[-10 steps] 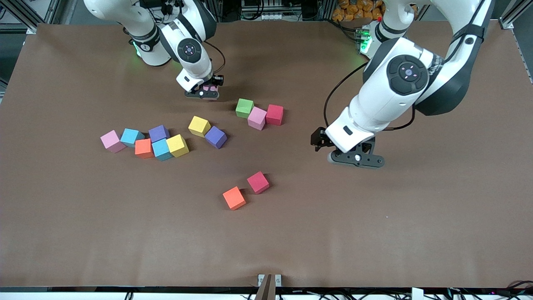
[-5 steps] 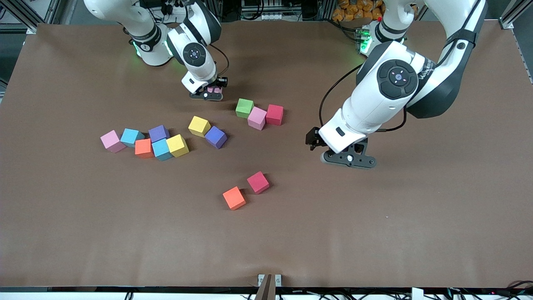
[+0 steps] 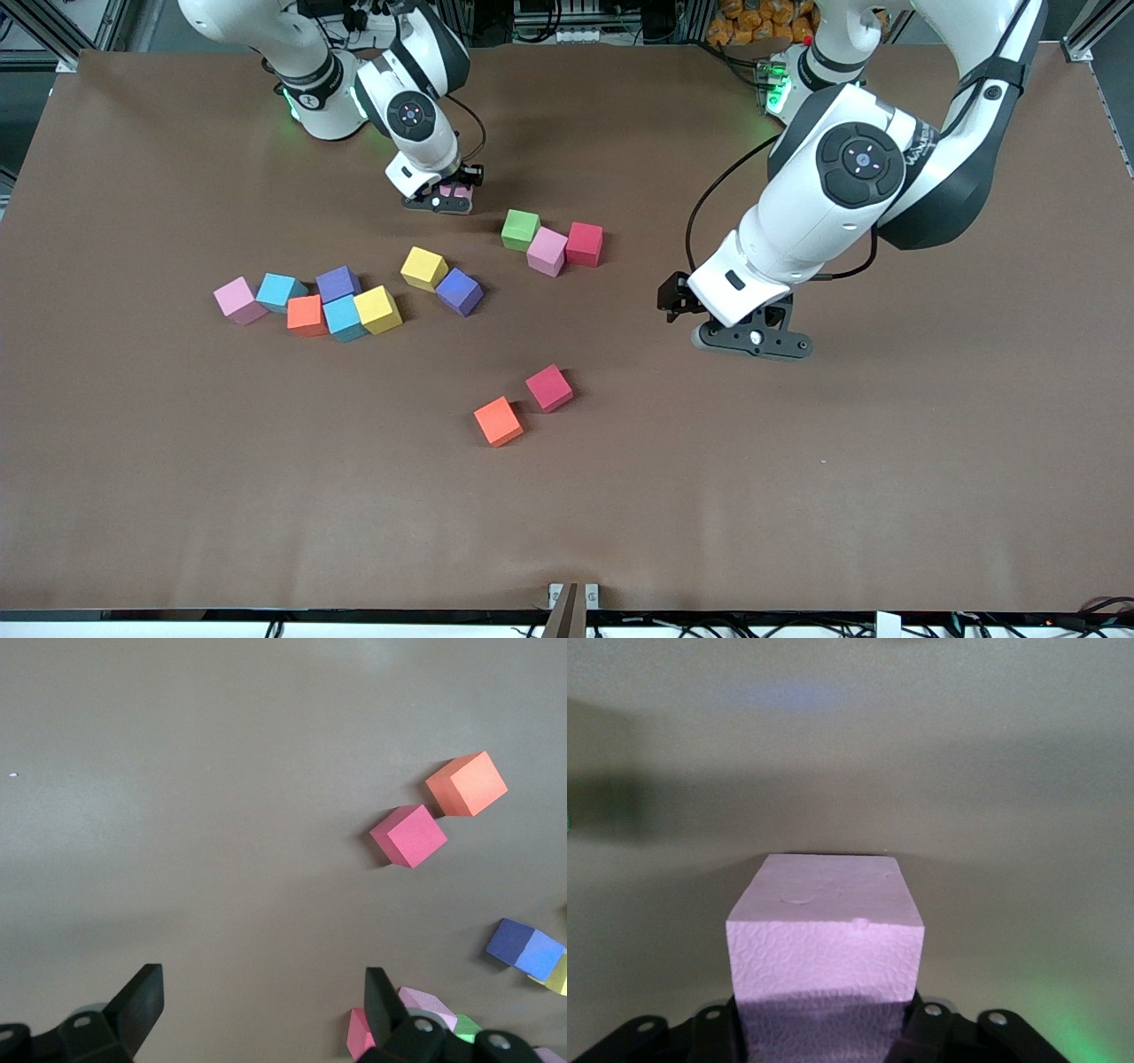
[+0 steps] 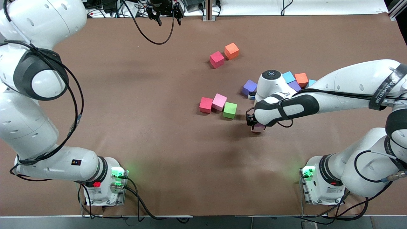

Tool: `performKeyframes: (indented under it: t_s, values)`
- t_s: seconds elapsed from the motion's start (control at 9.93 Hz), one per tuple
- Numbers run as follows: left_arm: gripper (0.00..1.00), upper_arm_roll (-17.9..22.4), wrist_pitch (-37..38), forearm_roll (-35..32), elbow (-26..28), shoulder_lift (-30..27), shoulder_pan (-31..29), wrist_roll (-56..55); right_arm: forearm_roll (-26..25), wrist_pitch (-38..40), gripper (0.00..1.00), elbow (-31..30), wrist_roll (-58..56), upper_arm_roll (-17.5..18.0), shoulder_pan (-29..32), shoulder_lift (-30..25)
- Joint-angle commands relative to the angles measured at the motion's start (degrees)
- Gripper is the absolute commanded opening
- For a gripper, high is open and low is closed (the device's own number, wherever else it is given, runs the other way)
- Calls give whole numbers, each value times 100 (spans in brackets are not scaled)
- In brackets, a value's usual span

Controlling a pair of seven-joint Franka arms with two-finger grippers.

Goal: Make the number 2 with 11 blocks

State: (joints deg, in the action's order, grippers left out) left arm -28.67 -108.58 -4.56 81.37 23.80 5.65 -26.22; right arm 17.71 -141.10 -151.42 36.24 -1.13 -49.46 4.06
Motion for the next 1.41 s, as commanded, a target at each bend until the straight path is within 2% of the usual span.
performKeyframes:
  t_s: [0.0,0.5,0.91,1.11,1.31]
  values:
    - [100,-7,214,-53,63,-104,-20,73,162,-40,100,-72,-65,42,15,-45]
    - [100,-24,460,-62,63,-200,24,73,162,-14,100,-19,-47,104,76,-299]
    - [100,-33,592,-62,72,-244,41,65,119,162,100,341,-152,25,164,-388]
    - [100,-86,749,-54,81,-323,15,82,74,171,100,402,-344,-133,226,-414]
    - [100,-95,751,-62,72,-315,-11,82,48,171,100,639,-1272,-570,418,-371]
